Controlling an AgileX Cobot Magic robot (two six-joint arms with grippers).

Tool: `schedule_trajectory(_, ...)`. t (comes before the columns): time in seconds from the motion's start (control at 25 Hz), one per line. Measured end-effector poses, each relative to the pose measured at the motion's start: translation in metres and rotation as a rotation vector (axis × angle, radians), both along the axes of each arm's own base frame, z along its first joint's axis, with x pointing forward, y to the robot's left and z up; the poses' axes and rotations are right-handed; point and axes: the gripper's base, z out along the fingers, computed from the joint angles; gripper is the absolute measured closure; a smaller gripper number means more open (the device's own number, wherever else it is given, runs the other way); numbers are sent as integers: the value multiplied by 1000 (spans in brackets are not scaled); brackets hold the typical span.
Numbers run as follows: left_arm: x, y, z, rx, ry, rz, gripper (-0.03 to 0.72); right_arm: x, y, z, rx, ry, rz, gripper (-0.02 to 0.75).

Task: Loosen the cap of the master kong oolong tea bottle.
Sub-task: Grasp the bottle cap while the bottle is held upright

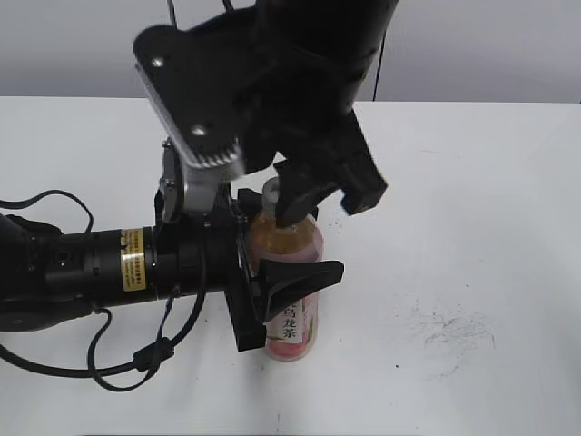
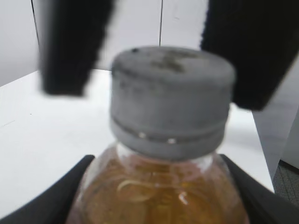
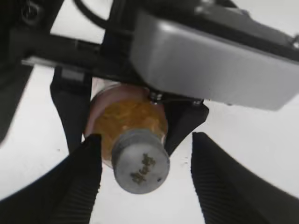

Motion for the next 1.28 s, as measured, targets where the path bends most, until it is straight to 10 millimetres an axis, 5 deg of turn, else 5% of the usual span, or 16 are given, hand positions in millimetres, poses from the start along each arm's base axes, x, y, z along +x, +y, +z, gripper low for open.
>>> schedule_trajectory(0.12,0,0,0,0,-1,0,242,-2,2,0,61,108,-300,266)
schedule_trajectory(0.32,0,0,0,0,-3,-2,242,-6,4,3,143,280,-762,283)
schedule_trajectory(0.6,0,0,0,-1,0,1,242,6,-6,3,177,269,-1224,301)
schedule_trajectory(0.96,0,0,0,0,-1,0,242,10,-9,3,195,373,-1306,375)
schedule_trajectory(1.28,0,0,0,0,-1,0,242,8,-9,0,182,383,-1278,360)
